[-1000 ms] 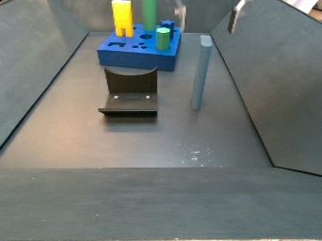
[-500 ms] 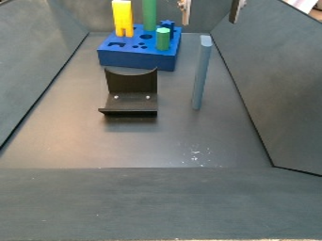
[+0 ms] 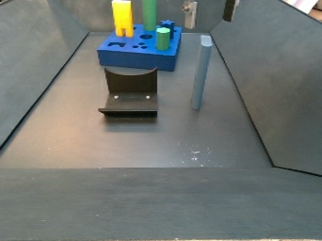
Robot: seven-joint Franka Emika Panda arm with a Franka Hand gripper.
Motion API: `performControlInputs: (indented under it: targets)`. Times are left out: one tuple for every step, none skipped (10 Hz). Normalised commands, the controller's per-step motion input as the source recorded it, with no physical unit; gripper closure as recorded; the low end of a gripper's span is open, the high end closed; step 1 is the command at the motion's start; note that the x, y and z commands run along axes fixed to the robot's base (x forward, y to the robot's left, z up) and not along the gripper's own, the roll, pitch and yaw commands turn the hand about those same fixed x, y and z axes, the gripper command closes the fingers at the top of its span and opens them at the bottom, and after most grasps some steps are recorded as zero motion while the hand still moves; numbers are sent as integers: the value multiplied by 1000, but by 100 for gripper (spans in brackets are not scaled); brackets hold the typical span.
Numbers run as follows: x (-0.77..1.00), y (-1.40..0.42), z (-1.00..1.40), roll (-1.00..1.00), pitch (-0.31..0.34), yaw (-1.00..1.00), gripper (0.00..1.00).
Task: Pick up the square-circle object. Move up. Rotate the square-circle object. Place the square-circle object on the fixture. Regrasp the square-circle object. Move to above the board. Insert the square-circle object.
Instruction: Rotate the square-circle object.
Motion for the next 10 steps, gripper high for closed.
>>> performControlInputs:
  targets:
    - [37,-4,-19,-13,6,1000,0]
    - [37,-3,-18,-13,6,1000,0]
    - [37,-3,-18,-14,6,1000,0]
    - [37,-3,-18,-14,6,1000,0]
    - [37,-4,-17,-15,6,1000,0]
    - [38,-4,-17,-15,6,1000,0]
    - [38,-4,-17,-16,7,1000,0]
    - [38,-4,-17,-16,7,1000,0]
    - [38,-3,-17,-17,7,1000,0]
    - [38,-3,-17,-17,7,1000,0]
